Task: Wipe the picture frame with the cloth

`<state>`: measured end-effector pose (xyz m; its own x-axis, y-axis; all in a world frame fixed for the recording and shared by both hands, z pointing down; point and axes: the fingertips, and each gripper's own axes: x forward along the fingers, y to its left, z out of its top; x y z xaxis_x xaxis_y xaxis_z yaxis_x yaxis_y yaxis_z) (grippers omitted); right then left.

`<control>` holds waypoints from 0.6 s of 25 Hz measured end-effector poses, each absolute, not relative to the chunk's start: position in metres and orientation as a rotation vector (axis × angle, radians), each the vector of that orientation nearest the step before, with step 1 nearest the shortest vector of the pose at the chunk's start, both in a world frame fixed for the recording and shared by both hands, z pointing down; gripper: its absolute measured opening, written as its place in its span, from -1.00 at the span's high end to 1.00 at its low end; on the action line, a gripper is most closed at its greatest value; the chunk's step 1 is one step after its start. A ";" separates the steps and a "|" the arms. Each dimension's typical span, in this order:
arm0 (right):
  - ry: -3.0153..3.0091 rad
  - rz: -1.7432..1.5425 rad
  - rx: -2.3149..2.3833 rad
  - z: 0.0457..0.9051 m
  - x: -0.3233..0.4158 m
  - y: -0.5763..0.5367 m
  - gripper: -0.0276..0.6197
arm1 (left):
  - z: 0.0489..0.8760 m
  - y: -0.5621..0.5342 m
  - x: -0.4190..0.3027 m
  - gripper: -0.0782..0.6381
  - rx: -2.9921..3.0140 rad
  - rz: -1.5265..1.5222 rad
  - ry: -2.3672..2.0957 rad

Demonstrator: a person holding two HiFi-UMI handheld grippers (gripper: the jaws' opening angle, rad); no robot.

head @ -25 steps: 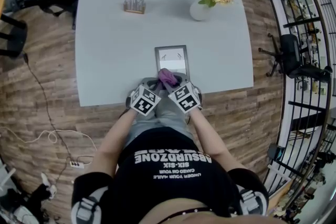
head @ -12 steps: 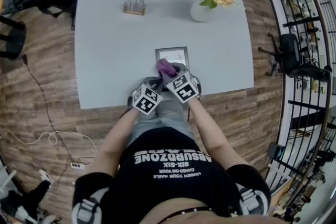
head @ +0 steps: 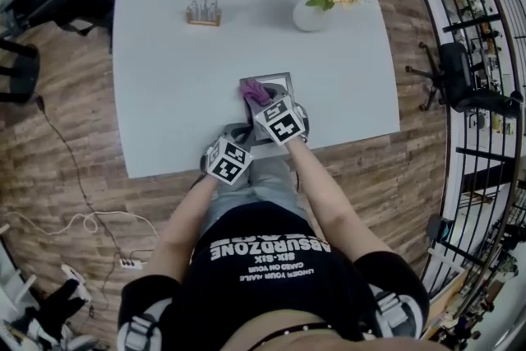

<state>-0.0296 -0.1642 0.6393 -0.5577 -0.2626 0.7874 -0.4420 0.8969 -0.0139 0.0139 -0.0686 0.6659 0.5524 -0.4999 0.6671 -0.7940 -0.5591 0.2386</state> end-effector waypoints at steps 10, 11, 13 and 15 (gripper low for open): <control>-2.200 0.244 0.496 0.639 -0.030 -0.175 0.53 | 0.668 -0.069 0.016 0.73 2.237 0.789 -1.046; -2.197 0.242 0.499 0.639 -0.028 -0.176 0.53 | 0.669 -0.068 0.016 0.73 2.236 0.786 -1.045; -2.188 0.239 0.507 0.639 -0.023 -0.177 0.53 | 0.668 -0.067 0.016 0.73 2.240 0.784 -1.044; -2.182 0.237 0.515 0.639 -0.019 -0.178 0.53 | 0.667 -0.067 0.015 0.73 2.245 0.788 -1.047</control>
